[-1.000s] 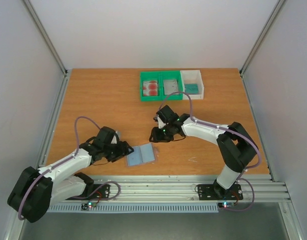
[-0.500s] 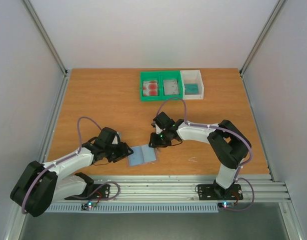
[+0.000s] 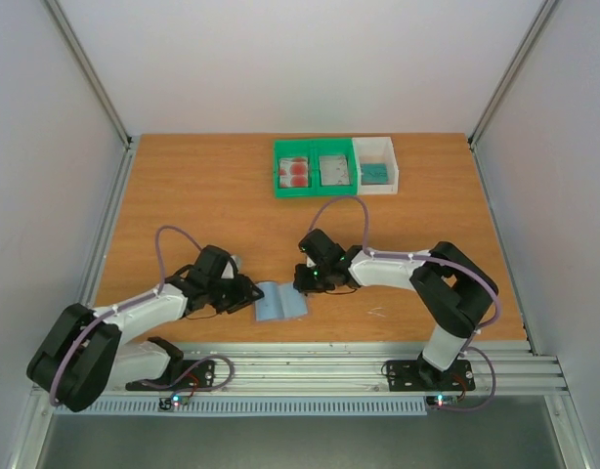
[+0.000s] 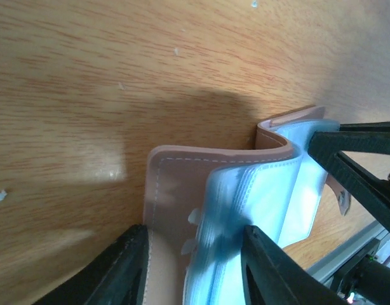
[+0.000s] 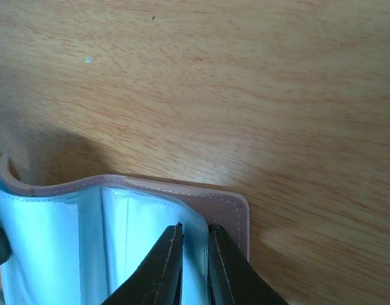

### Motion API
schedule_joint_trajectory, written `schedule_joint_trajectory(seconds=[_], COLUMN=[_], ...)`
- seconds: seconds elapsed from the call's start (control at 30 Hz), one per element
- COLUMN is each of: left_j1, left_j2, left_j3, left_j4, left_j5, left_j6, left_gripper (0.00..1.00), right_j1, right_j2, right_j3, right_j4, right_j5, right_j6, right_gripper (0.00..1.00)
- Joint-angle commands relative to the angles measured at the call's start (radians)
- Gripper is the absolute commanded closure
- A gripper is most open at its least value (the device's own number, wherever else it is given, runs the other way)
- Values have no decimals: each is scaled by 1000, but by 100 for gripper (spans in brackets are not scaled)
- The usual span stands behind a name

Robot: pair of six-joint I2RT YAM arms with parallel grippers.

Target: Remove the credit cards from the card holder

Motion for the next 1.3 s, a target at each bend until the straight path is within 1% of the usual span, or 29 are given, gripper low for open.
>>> schedule_joint_trajectory(seconds=[0.0, 0.1, 0.13, 0.2, 0.27, 0.37, 0.43, 0.47, 0.53, 0.73, 0.8, 0.9, 0.97, 1.13, 1.2, 1.27], left_j1=[-3, -3, -5, -15, -16, -17, -17, -17, -17, -17, -17, -17, -17, -17, -18, -18], left_j2=[-79, -134, -154, -195, -214, -193, -164, -148, -120, -67, -43, -3, 10, 78, 78, 61], left_j3=[19, 40, 51, 77, 80, 78, 70, 68, 61, 25, 24, 34, 25, 34, 20, 9], left_j4=[-16, -91, -133, -206, -210, -192, -176, -163, -134, -20, -1, -29, -12, 17, 59, 84], left_j5=[-12, -36, -64, -124, -113, -77, -72, -68, -44, -24, -25, -73, -87, -54, -28, -3], left_j6=[2, 14, 21, 42, 53, 51, 49, 50, 54, 58, 58, 74, 80, 89, 75, 58], left_gripper=[62, 63, 63, 58, 53, 45, 45, 46, 51, 62, 63, 63, 62, 59, 67, 80], right_j1=[28, 29, 29, 29, 29, 29, 29, 29, 29, 29, 29, 29, 29, 29, 29, 29], right_j2=[-27, -65, -76, -90, -94, -99, -97, -95, -93, -76, -72, -75, -78, -86, -83, -81], right_j3=[-61, -82, -88, -85, -82, -89, -98, -102, -109, -126, -133, -140, -139, -149, -148, -149], right_j4=[-22, -24, -29, -42, -43, -28, -15, -12, -10, 18, 29, 36, 36, 41, 44, 50], right_j5=[27, 53, 65, 75, 64, 49, 51, 51, 51, 53, 55, 58, 61, 70, 66, 62], right_j6=[54, 69, 71, 72, 80, 99, 105, 105, 105, 102, 103, 104, 104, 105, 107, 112], right_gripper=[86, 87, 87, 86, 84, 77, 78, 79, 81, 84, 84, 84, 84, 85, 85, 85])
